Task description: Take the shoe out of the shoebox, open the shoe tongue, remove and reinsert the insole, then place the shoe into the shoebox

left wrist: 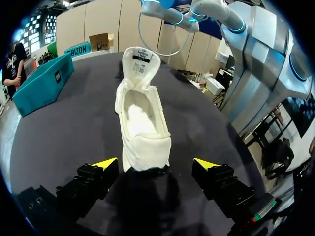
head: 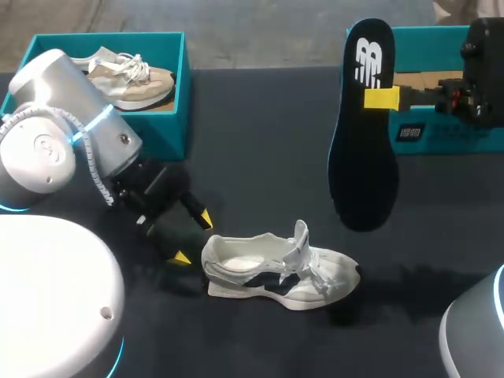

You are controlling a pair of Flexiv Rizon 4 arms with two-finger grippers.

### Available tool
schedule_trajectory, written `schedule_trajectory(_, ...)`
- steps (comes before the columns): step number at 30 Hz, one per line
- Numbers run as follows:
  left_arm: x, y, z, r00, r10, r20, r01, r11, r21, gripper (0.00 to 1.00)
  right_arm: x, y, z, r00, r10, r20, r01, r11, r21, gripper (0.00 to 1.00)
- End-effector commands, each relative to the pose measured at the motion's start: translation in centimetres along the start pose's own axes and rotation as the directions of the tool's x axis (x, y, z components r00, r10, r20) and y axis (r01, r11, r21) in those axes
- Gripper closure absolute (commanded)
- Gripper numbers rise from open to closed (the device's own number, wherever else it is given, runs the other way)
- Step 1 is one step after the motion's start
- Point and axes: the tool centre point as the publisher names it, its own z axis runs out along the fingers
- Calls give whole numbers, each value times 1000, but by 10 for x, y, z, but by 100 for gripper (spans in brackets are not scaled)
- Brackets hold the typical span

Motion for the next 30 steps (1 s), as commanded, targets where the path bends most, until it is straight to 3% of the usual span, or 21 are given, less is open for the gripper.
schedule_trajectory(1,3,-5,-3,1000,4,10,-3,998,-68,0,0,0,1,1000,3,3,-3,1000,2,100)
schedule_trajectory(8,9,-13,-3,1000,-18,13,21,956,-294,0,0,0,1,1000,3,3,-3,1000,2,100)
schedule_trajectory(17,10,-15,-3,997,-42,57,65,860,-507,0,0,0,1,1000,3,3,-3,1000,2,100)
schedule_trajectory(30,11,-23,0,995,-5,104,67,796,-601,0,0,0,1,1000,3,3,-3,1000,2,100)
